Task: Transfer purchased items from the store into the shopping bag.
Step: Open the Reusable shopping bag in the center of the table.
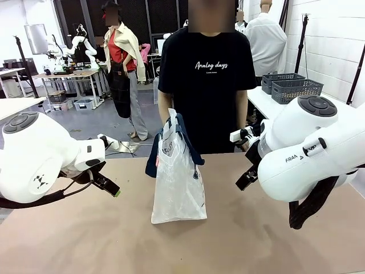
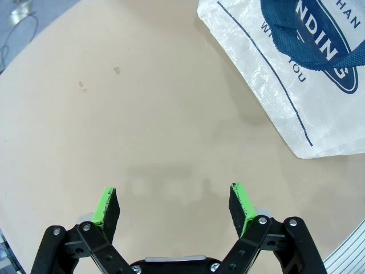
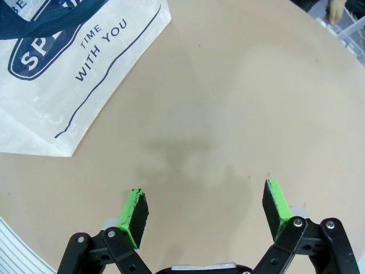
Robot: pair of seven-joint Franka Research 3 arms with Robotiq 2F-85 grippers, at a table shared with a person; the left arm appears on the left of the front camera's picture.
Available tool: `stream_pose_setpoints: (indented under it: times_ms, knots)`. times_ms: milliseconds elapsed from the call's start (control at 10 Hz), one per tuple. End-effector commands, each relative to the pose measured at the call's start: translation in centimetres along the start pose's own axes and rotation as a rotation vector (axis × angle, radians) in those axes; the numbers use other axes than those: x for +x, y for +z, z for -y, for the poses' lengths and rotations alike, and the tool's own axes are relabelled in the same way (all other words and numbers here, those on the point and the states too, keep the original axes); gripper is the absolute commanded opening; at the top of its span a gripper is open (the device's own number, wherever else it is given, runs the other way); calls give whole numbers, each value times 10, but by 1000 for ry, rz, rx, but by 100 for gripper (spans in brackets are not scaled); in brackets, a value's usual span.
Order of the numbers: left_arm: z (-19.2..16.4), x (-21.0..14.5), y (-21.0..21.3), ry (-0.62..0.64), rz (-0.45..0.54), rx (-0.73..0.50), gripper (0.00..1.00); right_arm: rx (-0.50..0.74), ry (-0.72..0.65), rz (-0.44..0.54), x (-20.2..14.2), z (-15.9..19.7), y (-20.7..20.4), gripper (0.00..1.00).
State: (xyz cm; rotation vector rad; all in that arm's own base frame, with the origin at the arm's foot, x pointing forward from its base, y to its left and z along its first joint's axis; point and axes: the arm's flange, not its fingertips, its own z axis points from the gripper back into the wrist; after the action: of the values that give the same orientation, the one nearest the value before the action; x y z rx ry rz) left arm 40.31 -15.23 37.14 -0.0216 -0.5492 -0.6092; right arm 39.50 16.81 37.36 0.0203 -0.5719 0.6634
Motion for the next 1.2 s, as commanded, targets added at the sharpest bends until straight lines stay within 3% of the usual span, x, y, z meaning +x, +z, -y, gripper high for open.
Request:
stream_pose_setpoints:
  times_ms: [0, 300, 400, 700, 900, 1100]
  knots:
    - [1, 1, 5, 8, 8, -36, 100, 41, -7, -9, 1, -3, 0, 100]
    - [-3, 14, 22, 94, -41, -158, 100, 75, -58, -108, 18, -5, -4, 100]
    - [-4, 21, 30, 101, -55, -144, 100, 68, -71, -151, 31, -8, -2, 100]
    - [-11, 68, 52, 177, -120, -100, 100, 63, -61, -229, 101, -13, 24, 100]
    - [-17, 99, 60, 144, -125, -72, 100, 40, -44, -227, 150, -5, 40, 100]
    - [-18, 120, 70, 117, -89, -55, 100, 6, -27, -160, 177, -2, 61, 100]
